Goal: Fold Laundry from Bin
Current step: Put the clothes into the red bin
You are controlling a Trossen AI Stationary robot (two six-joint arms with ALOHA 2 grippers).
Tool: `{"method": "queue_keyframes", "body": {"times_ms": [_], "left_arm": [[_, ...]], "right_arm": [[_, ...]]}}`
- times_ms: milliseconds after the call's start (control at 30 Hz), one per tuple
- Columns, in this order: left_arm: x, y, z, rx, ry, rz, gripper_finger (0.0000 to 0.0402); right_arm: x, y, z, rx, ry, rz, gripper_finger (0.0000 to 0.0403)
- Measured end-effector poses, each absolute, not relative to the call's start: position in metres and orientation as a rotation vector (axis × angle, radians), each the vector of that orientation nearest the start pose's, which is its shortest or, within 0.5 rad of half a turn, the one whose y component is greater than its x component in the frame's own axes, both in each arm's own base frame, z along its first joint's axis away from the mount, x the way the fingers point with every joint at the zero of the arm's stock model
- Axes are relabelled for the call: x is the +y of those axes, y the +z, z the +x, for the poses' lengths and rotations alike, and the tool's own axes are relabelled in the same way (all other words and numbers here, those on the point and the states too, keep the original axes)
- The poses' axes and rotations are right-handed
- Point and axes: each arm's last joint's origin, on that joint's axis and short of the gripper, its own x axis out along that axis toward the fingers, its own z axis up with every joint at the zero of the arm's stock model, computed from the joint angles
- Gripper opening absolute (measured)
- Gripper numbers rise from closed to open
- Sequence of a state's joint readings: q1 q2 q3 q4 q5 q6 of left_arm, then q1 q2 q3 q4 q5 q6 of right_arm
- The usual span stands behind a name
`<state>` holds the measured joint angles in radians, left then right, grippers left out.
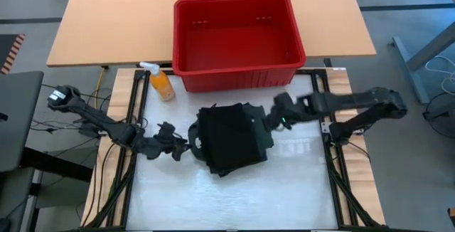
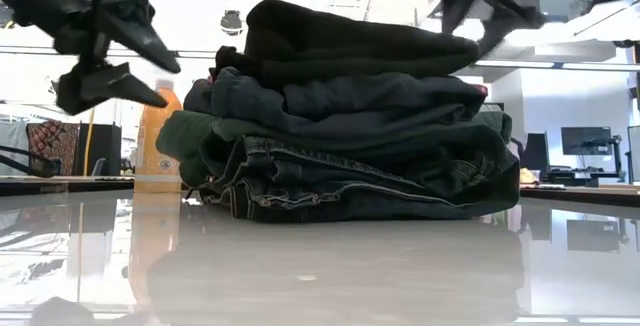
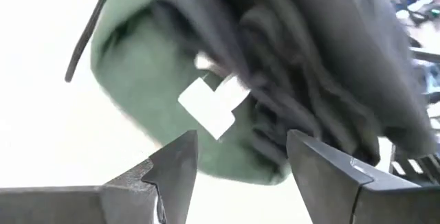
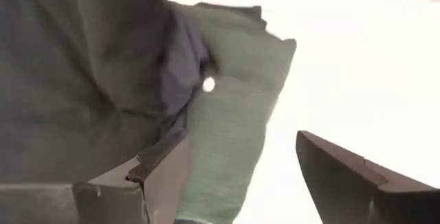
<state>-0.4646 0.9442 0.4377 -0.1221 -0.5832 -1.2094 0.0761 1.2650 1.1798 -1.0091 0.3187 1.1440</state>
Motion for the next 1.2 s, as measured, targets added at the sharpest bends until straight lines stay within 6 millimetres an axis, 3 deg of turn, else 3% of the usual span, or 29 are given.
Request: {"method": "queue_keyframes", "body": {"times_ms": [233, 500, 633, 767, 1000, 1200], "left_arm": [[-0.096, 0.176, 0.168, 0.398, 0.488, -0.983, 0.0212], [-0.116, 0.149, 0.168, 0.314, 0.553, -1.163, 0.0212], [-0.116, 0.122, 0.167, 0.174, 0.436, -1.291, 0.0212], [-0.107, 0.107, 0.165, 0.039, 0.421, -1.349, 0.0212], [-0.104, 0.101, 0.188, 0.075, 0.429, -1.314, 0.0212], [-0.088, 0.100, 0.200, 0.134, 0.455, -1.340, 0.0212]], "right_arm": [[0.012, 0.239, 0.210, 0.624, -0.729, 0.993, 0.0291], [0.011, 0.197, 0.195, 0.510, -0.674, 1.095, 0.0291], [0.012, 0.195, 0.195, 0.511, -0.668, 1.096, 0.0291], [0.012, 0.196, 0.197, 0.494, -0.642, 1.085, 0.0291], [0.011, 0.197, 0.197, 0.492, -0.640, 1.087, 0.0291], [0.012, 0.193, 0.199, 0.503, -0.652, 1.087, 0.0291]]}}
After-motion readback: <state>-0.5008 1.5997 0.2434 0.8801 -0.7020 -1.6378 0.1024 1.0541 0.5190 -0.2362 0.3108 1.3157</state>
